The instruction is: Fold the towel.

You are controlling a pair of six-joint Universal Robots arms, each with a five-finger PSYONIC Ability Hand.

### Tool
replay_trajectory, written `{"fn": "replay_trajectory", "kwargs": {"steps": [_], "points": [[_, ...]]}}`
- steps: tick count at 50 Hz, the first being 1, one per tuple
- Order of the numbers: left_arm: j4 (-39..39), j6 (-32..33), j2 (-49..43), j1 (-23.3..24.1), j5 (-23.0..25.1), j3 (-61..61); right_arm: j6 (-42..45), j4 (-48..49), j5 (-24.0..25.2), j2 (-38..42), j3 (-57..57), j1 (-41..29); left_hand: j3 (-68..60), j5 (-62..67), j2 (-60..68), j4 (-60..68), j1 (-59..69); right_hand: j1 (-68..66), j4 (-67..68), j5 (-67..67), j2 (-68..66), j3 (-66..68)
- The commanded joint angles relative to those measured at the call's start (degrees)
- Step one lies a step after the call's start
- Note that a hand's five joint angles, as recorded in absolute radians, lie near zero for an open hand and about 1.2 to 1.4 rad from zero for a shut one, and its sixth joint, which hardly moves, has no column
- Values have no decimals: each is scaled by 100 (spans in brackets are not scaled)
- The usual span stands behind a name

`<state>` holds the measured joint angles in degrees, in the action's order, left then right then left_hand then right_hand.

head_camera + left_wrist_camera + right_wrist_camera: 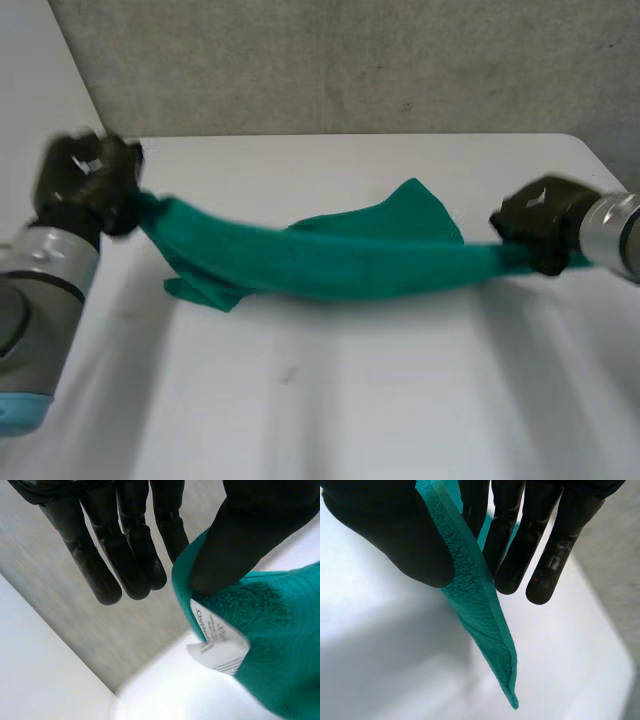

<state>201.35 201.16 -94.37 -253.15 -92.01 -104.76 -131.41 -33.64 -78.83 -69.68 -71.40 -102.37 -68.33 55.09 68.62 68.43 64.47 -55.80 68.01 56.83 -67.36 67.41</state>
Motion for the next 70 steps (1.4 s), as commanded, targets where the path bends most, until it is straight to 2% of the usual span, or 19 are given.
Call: {"fn": "replay_trajectory", "kwargs": {"steps": [1,5,10,15,17,18,21,23,27,30,33,38,45,48,53,59,63,67,70], "points": [[-552,-174,-1240,-147,245,385,-7,77,-220,1226,256,-2,-1167,1491,1138,1157,1553,-2420,1199,1317,-1264,1259],[-702,-156,-1794,-156,263,886,-42,112,-624,1738,942,-46,-1167,1491,1138,1157,1553,-2420,1199,1317,-1264,1259],[-702,-156,-2287,-129,272,2247,-103,437,-932,2072,2268,-283,-1167,1491,1138,1157,1553,-2420,1199,1317,-1264,1259],[-589,-191,-2420,-112,272,4204,-699,1418,-1143,2178,4427,-354,-1167,1491,1138,1157,1553,-2420,1199,1317,-1264,1259],[-518,-217,-2411,-112,272,4497,-832,1648,-1170,2170,4790,-345,-1167,1491,1138,1157,1553,-2420,1199,1317,-1264,1259],[-309,-253,-2393,-120,263,5004,-1164,2259,-1231,2126,5437,-319,-1167,1491,1138,1157,1553,-2420,1199,1317,-1264,1259],[377,-367,-2262,-129,193,5685,-1447,2929,-1310,2065,5663,-336,-1167,1491,1138,1157,1553,-2420,1199,1317,-1264,1259],[877,-489,-2052,-164,166,5782,-1580,3460,-1346,1802,5497,-380,-1167,1491,1138,1157,1553,-2420,1199,1317,-1264,1259],[1213,-736,-1884,-173,122,5687,-1598,3646,-1293,1231,4787,-371,-1167,1491,1138,1157,1553,-2420,1199,1317,-1264,1259],[1257,-1069,-1813,-261,140,5187,-1642,3689,-1249,886,4020,-354,-1167,1491,1138,1157,1553,-2420,1199,1317,-1264,1259],[1302,-1368,-1585,-463,166,4475,-1642,3768,-1066,606,2548,-354,-1167,1491,1138,1157,1553,-2420,1199,1317,-1264,1259],[1302,-1790,-1479,-621,227,3166,-1650,3777,-793,421,1254,-301,-1167,1491,1138,1157,1553,-2420,1199,1317,-1264,1259],[1381,-2028,-1952,-630,631,1804,-1677,3821,-240,490,-240,-301,-1167,1491,1138,1157,1553,-2420,1199,1317,-1264,1259],[1407,-2019,-2173,-630,658,1547,-1677,3839,-107,962,-567,-327,-1167,1491,1138,1157,1553,-2420,1199,1317,-1264,1259],[1398,-2002,-2340,-691,676,1170,-1686,3821,-133,1720,-699,-362,-1167,1491,1138,1157,1553,-2420,1199,1317,-1264,1259],[1381,-2011,-2218,-744,685,1037,-2334,3839,-107,1748,-858,-292,-1167,1491,1138,1157,1553,-2420,1199,1317,-1264,1259],[1346,-2011,-2024,-771,676,1019,-3301,3804,-124,1590,-902,-266,-1167,1491,1138,1157,1553,395,-1616,-1499,1552,-1556],[1337,-2028,-1910,-832,676,940,-4049,3786,-159,1414,-989,-108,-1167,1491,1138,1157,1553,668,-1889,-1771,1824,-1829],[1346,-2028,-1839,-876,667,922,-4488,3777,-124,1370,-1148,138,-1167,1491,1138,1157,1553,1576,-2797,-2679,2732,-2737]]}}
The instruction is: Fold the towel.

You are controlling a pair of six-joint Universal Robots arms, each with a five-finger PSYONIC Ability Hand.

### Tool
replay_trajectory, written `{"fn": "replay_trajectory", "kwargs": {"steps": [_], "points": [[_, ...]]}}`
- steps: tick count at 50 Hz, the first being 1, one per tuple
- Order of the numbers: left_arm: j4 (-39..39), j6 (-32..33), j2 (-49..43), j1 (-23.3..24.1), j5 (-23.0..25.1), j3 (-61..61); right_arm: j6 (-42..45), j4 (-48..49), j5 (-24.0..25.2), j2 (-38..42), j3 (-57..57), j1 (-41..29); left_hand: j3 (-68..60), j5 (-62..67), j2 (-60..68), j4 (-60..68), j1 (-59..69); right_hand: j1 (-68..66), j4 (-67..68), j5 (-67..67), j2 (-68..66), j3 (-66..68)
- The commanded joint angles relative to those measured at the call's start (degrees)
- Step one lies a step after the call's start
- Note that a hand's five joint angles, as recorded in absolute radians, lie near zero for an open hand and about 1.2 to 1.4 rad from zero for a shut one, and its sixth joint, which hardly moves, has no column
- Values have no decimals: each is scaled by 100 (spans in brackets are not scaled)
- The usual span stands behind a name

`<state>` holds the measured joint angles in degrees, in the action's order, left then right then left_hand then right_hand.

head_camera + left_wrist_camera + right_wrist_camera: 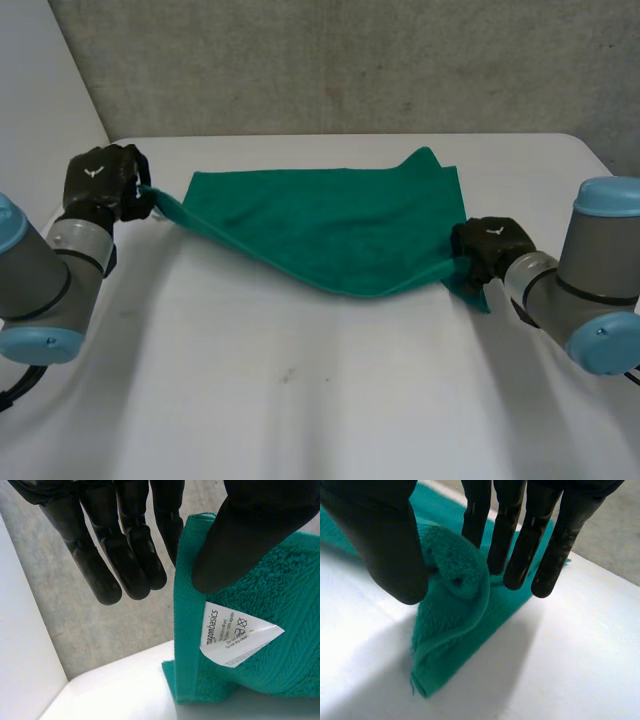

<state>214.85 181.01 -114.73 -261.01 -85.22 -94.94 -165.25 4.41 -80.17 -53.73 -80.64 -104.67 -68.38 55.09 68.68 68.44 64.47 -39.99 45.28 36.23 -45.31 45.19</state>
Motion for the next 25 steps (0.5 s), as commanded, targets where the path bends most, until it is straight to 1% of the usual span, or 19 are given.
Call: {"fn": "replay_trajectory", "kwargs": {"steps": [1,6,7,12,13,17,25], "points": [[-4,-13,214,-99,-13,-60,-1175,-28,19,-225,-259,404,-1162,1491,1132,1156,1553,79,-609,-704,611,-599],[-4,-4,223,-143,-21,-60,-1431,-37,19,-217,-347,492,-1162,1491,1132,1156,1553,1271,-1800,-1895,1803,-1791],[-4,-4,223,-151,-30,-60,-1448,-37,19,-208,-347,501,-1162,1491,1132,1156,1553,1324,-1854,-1949,1856,-1845],[5,5,223,-187,-83,-60,-1484,-64,28,-199,-356,527,-1162,1491,1132,1156,1553,1409,-1938,-2033,1941,-1929],[-13,-13,232,-265,-83,-51,-1623,-159,45,-190,-338,527,-1162,1491,1132,1156,1553,1409,-1938,-2033,1941,-1929],[-22,-4,250,-327,-57,-60,-1914,-248,54,-138,-259,518,-1162,1491,1132,1156,1553,1409,-1938,-2033,1941,-1929],[-22,-22,259,-275,-48,-78,-2283,-336,221,-50,-180,483,-1162,1491,1132,1156,1553,1191,-1720,-1815,1723,-1711]]}}
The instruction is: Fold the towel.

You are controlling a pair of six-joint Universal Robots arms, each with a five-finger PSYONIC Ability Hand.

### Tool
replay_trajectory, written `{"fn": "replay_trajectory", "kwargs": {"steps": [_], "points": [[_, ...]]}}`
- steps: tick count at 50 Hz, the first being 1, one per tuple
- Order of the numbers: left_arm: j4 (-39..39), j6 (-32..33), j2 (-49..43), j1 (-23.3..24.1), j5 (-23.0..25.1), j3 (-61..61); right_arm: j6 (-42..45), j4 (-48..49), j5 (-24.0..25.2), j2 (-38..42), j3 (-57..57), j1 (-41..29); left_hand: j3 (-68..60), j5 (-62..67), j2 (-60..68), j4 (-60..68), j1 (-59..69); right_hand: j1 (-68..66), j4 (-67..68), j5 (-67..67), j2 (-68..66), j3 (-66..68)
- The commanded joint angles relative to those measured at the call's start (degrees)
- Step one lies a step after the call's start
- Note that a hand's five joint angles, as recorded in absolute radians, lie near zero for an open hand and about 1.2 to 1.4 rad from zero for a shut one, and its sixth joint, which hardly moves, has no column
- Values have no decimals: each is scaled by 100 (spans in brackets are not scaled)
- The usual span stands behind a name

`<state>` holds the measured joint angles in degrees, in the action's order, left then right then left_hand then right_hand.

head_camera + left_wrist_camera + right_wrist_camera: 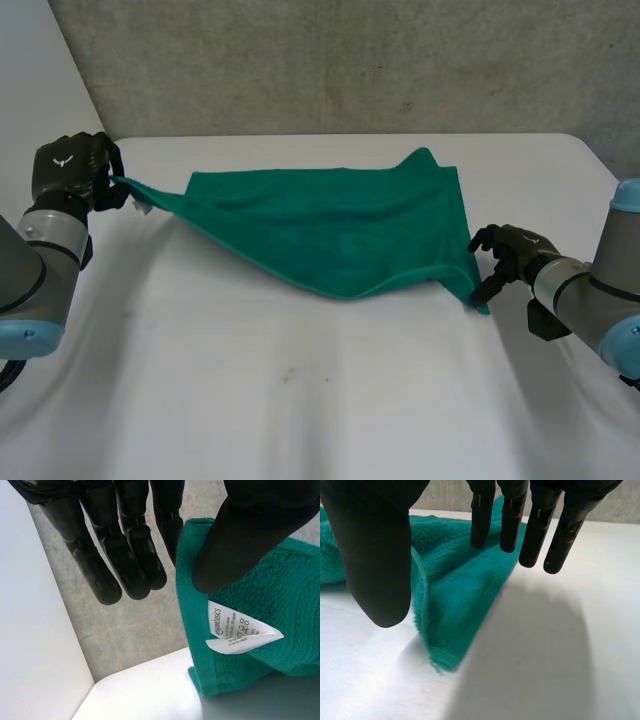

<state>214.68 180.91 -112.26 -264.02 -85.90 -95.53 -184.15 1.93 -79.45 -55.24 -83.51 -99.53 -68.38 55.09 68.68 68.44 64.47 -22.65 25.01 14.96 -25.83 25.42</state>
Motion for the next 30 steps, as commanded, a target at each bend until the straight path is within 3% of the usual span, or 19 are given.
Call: {"fn": "replay_trajectory", "kwargs": {"steps": [1,14,17,18,19,24,30], "points": [[-14,-12,12,34,20,-27,-428,-96,166,136,133,-32,-1162,1491,1132,1156,1553,-577,341,346,-259,300],[-14,-3,12,52,20,-27,-596,-96,149,874,775,-67,-1162,1491,1132,1156,1553,-1670,1434,1439,-1352,1392],[-14,-3,12,43,20,-27,-596,-79,131,971,854,-102,-1162,1491,1132,1156,1553,-3060,2824,2829,-2742,2783],[-14,-3,12,43,20,-27,-604,-53,131,988,845,-111,-1162,1491,1132,1156,1553,-3966,3730,3735,-3648,3689],[-14,-3,12,34,20,-27,-604,0,105,988,837,-102,-1162,1491,1132,1156,1553,-5718,5481,5487,-5400,5440],[-14,-3,20,34,20,-27,-683,334,-141,848,705,-84,-1162,1491,1132,1156,1553,-5735,5499,5504,-5417,5458],[-127,23,99,34,20,-97,-395,431,-221,-266,397,-14,-1162,1491,1132,1156,1553,-5735,5499,5504,-5417,5458]]}}
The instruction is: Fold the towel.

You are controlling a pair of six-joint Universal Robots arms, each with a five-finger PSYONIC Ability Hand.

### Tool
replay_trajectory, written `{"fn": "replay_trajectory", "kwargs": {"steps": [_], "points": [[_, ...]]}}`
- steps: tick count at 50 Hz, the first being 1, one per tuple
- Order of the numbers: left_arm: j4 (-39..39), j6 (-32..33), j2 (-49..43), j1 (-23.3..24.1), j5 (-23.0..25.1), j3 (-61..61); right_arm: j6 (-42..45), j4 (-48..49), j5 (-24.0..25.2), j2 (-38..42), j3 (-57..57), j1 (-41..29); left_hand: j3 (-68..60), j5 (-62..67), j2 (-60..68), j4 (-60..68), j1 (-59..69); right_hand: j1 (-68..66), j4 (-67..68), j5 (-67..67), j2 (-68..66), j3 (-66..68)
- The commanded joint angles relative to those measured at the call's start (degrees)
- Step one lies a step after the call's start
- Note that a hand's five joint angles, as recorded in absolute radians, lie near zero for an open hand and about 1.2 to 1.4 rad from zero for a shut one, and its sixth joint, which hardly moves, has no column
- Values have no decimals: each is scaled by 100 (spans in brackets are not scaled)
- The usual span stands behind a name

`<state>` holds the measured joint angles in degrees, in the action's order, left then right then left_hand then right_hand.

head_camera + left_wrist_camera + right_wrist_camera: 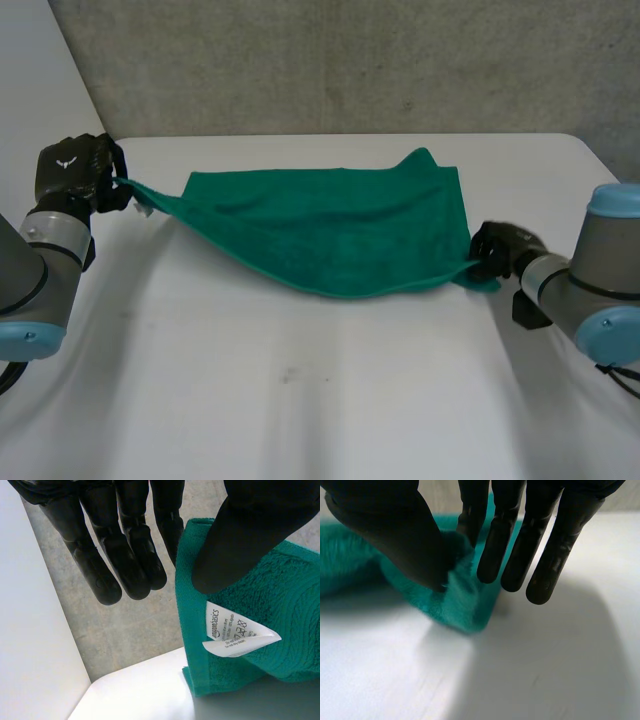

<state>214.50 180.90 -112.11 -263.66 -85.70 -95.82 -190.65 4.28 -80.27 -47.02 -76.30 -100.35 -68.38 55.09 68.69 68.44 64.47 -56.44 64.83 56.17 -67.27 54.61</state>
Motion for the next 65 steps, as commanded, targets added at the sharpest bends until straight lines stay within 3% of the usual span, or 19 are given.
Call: {"fn": "replay_trajectory", "kwargs": {"steps": [1,6,9,15,20,28,34,37,38,42,51,65], "points": [[-154,25,127,-10,1,-77,379,170,-103,-1194,-315,60,-1162,1491,1131,1156,1553,-2356,1517,1383,-1273,2539],[-689,33,444,-19,27,-200,1809,-374,222,-1844,-429,68,-1162,1491,1131,1156,1553,-2356,1517,1383,-1273,2539],[-1208,86,751,-54,27,-323,3312,-1059,214,-2249,-543,112,-1162,1491,1131,1156,1553,-2356,1517,1383,-1273,2539],[-2245,455,1261,-378,53,-657,5964,-2228,-259,-2864,-1043,288,-1162,1491,1131,1156,1553,-2356,1517,1383,-1273,2539],[-3151,929,1806,-467,141,-1096,6988,-2722,-753,-3102,-1449,297,-1162,1491,1131,1156,1553,-2356,1517,1383,-1273,2539],[-3257,974,1965,-423,554,-1431,6946,-2214,-789,-2971,-1484,218,-1162,1491,1131,1156,1553,-2356,1517,1383,-1273,2539],[-2722,983,1368,-327,563,-1176,6551,-1370,-833,-1734,-801,69,-1162,1491,1131,1156,1553,-2356,1517,1383,-1273,2539],[-2334,948,936,-168,537,-868,6471,-1325,-824,-1600,-693,16,-1162,1491,1131,1156,1553,-2356,1517,1383,-1273,2539],[-2204,930,797,-107,519,-764,6123,-1159,-832,-1086,-162,-132,-1162,1491,1131,1156,1553,-2356,1517,1383,-1273,2539],[-1711,939,6,148,467,-96,5848,-956,-920,-468,543,-186,-1162,1491,1131,1156,1553,-2356,1517,1383,-1273,2539],[-1482,974,-1803,500,-535,2152,5812,-648,-1131,702,2293,-195,-1162,1491,1131,1156,1553,-2356,1517,1383,-1273,2539],[-1385,991,-3264,570,-536,4009,5847,-437,-1228,2363,4692,-274,-1162,1491,1131,1156,1553,-2356,1517,1383,-1273,2539]]}}
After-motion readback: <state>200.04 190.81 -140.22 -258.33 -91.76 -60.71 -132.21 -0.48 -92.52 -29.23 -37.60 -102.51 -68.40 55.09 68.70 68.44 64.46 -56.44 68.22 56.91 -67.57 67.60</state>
